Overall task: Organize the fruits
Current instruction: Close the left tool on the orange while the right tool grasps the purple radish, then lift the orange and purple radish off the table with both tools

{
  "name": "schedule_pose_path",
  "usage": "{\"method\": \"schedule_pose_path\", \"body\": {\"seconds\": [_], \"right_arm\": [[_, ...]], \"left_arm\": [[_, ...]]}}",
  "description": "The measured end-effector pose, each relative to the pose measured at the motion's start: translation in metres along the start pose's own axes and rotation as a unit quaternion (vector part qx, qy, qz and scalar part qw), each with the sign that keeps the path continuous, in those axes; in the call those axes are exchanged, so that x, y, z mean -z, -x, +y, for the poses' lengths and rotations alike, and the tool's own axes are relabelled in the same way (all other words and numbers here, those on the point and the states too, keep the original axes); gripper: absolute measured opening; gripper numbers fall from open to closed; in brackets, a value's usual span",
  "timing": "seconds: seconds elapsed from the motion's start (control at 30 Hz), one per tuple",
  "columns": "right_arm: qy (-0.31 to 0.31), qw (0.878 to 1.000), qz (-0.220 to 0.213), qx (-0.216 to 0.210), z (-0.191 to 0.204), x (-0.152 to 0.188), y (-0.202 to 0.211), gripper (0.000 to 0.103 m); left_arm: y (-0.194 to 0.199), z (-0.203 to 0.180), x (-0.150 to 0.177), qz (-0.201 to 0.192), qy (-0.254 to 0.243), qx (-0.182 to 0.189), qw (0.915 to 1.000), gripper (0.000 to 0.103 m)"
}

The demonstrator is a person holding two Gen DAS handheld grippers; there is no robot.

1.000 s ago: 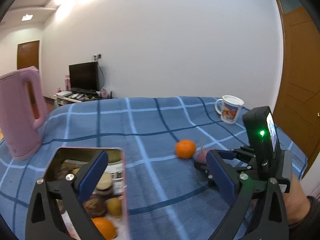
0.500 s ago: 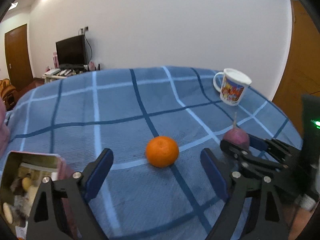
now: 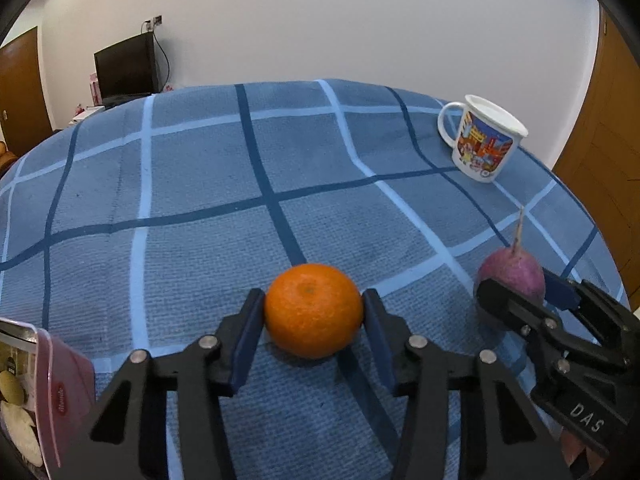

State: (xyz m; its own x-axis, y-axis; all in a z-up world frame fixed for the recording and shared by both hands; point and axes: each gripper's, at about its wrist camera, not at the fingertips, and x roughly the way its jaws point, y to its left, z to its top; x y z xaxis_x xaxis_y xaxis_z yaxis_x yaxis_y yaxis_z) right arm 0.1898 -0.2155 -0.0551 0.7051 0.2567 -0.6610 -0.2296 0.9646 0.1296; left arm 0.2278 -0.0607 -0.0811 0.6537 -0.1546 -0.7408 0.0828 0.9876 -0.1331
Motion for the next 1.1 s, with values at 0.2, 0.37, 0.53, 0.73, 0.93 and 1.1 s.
{"method": "schedule_pose_path", "body": {"seconds": [0.2,0.37,0.53,0.73,0.93,1.1], "right_arm": [[-0.003,1.000,-0.003,-0.001,-0.001,0.000,0.002,0.054],[0.001,1.000,-0.017,-0.004,0.001,0.001,0.007,0.054],[0.010,0.999,-0.030,-0.011,0.004,0.001,0.012,0.054],[0.017,0.999,-0.047,-0.019,0.007,0.002,0.019,0.054],[0.022,0.997,-0.064,-0.021,0.009,0.004,0.025,0.054],[0.027,0.996,-0.076,-0.023,0.011,0.004,0.029,0.054]], "left_arm": [[0.007,0.003,0.005,-0.006,-0.001,0.012,0.9999,0.050],[0.017,0.001,0.009,-0.023,-0.010,0.011,0.9996,0.050],[0.026,-0.004,0.011,-0.044,-0.019,0.005,0.9988,0.050],[0.036,-0.003,0.012,-0.066,-0.022,0.001,0.9976,0.050],[0.043,-0.005,0.014,-0.084,-0.025,-0.007,0.9961,0.050],[0.048,-0.007,0.015,-0.098,-0.030,-0.012,0.9947,0.050]]}}
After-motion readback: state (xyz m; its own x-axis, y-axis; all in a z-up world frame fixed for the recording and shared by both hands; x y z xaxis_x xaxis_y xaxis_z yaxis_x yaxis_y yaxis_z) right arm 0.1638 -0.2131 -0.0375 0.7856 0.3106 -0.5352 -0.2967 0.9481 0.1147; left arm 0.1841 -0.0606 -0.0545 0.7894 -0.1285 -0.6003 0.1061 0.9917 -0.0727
